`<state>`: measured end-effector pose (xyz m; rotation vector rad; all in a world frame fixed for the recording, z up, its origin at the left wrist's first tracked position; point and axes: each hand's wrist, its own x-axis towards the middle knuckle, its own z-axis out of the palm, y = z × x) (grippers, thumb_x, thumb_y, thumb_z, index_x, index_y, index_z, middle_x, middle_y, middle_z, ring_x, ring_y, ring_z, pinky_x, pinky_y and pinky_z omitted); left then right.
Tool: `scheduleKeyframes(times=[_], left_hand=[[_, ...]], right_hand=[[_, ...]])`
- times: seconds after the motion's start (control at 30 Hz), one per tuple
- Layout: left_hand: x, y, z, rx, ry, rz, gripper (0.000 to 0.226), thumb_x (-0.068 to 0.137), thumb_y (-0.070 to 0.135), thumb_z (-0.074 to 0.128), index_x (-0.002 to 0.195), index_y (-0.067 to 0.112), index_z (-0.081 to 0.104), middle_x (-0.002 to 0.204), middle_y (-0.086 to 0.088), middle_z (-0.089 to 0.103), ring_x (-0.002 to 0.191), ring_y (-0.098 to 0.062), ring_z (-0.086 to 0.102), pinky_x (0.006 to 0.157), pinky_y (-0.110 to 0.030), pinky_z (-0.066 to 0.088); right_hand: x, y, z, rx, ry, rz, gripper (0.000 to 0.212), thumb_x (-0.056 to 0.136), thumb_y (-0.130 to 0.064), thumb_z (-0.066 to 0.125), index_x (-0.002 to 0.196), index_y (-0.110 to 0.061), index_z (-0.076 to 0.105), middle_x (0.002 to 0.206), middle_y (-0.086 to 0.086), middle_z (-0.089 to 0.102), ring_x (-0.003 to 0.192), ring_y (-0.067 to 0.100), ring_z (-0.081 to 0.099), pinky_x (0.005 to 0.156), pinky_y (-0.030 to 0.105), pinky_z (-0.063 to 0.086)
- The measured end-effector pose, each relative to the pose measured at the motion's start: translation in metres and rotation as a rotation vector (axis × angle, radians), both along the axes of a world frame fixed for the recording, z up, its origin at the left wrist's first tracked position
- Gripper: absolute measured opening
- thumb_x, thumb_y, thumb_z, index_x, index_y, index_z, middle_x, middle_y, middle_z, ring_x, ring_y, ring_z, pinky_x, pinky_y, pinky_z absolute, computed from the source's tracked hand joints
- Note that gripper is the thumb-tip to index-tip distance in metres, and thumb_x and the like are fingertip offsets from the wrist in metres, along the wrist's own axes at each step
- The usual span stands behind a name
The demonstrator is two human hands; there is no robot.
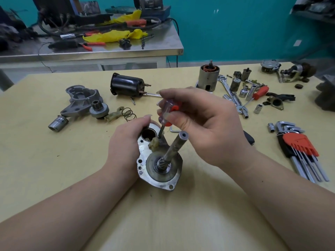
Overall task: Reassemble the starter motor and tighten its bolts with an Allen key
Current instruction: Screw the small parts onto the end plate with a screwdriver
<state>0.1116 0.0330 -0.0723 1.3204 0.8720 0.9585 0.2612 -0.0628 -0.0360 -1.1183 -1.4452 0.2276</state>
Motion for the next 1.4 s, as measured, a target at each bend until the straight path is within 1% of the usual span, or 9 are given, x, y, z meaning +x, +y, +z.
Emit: scheduleKeyframes(times=[0.13,0.27,0.5,0.6,0.77,0.93,1.03,1.13,1.4], left_hand=[[0.001,0.001,0.002,-0.038,-0.012,-0.021,0.024,0.079,0.049,0.073,0.067,0.028,0.077,0.077,0.002,0.073,0.084,-0.023,0.065,0.09,-0.045,0.052],[0.001,-0.001,0.004,-0.067,-0.047,-0.025,0.028,0.075,0.051,0.073,0.061,0.027,0.071,0.069,0.004,0.064,0.077,-0.02,0.055,0.085,-0.046,0.042],[0.002,0.002,0.005,-0.095,-0.029,-0.074,0.038,0.083,0.047,0.071,0.073,0.011,0.07,0.08,-0.012,0.064,0.08,-0.027,0.055,0.085,-0.046,0.044],[0.001,0.004,0.003,0.082,0.066,-0.108,0.042,0.095,0.041,0.059,0.086,0.001,0.071,0.083,-0.012,0.07,0.081,-0.024,0.062,0.082,-0.037,0.049],[0.002,0.004,0.004,0.153,0.151,-0.06,0.033,0.107,0.023,0.058,0.088,0.002,0.074,0.085,-0.009,0.072,0.076,-0.008,0.062,0.064,-0.01,0.044],[0.002,0.002,0.004,0.25,0.107,-0.059,0.051,0.114,0.022,0.047,0.075,-0.002,0.07,0.065,-0.009,0.07,0.055,0.002,0.061,0.057,-0.006,0.044],[0.001,0.006,0.005,0.148,0.066,-0.05,0.061,0.114,0.036,0.045,0.07,0.006,0.076,0.071,-0.014,0.074,0.059,-0.004,0.064,0.06,-0.011,0.047],[0.001,0.008,0.005,-0.007,-0.005,-0.043,0.06,0.097,0.055,0.046,0.069,0.014,0.079,0.074,-0.013,0.074,0.069,-0.017,0.067,0.076,-0.034,0.052],[-0.001,0.015,0.004,-0.025,0.011,-0.056,0.063,0.096,0.056,0.042,0.068,0.015,0.08,0.073,-0.011,0.078,0.065,-0.013,0.07,0.06,-0.019,0.053]], right_hand=[[-0.004,-0.002,-0.002,0.039,-0.054,-0.107,0.029,0.096,-0.007,0.074,0.124,-0.005,0.073,0.104,0.012,0.075,0.097,0.025,0.074,0.088,0.039,0.062],[-0.01,-0.003,-0.004,0.089,-0.075,-0.195,0.027,0.095,-0.009,0.075,0.121,-0.003,0.074,0.098,0.009,0.075,0.092,0.023,0.073,0.083,0.038,0.061],[-0.008,0.001,-0.012,0.209,0.094,-0.143,0.029,0.102,-0.008,0.066,0.131,-0.01,0.065,0.107,0.016,0.073,0.097,0.034,0.074,0.087,0.049,0.061],[0.013,0.003,-0.005,0.295,0.162,-0.257,0.028,0.106,-0.011,0.062,0.134,-0.013,0.062,0.108,0.013,0.07,0.095,0.032,0.073,0.088,0.046,0.06],[0.037,0.011,-0.011,-0.268,-0.111,-0.403,0.023,0.092,-0.035,0.082,0.113,-0.029,0.076,0.089,-0.015,0.073,0.084,0.003,0.07,0.081,0.028,0.058],[0.021,0.021,-0.027,-0.579,-0.513,-0.311,0.035,0.089,-0.045,0.078,0.119,-0.028,0.078,0.103,-0.007,0.072,0.102,0.014,0.063,0.092,0.031,0.05],[0.017,0.026,-0.031,-0.658,-0.573,-0.276,0.039,0.094,-0.043,0.072,0.13,-0.028,0.073,0.108,-0.003,0.067,0.111,0.022,0.063,0.095,0.034,0.05],[0.015,0.029,-0.032,-0.658,-0.62,-0.331,0.039,0.099,-0.046,0.064,0.133,-0.028,0.07,0.117,-0.002,0.064,0.115,0.022,0.061,0.093,0.033,0.049],[0.031,0.076,-0.001,-0.659,-0.677,-0.543,0.023,0.106,-0.038,0.059,0.119,-0.028,0.076,0.114,-0.002,0.069,0.111,0.025,0.062,0.09,0.045,0.055]])
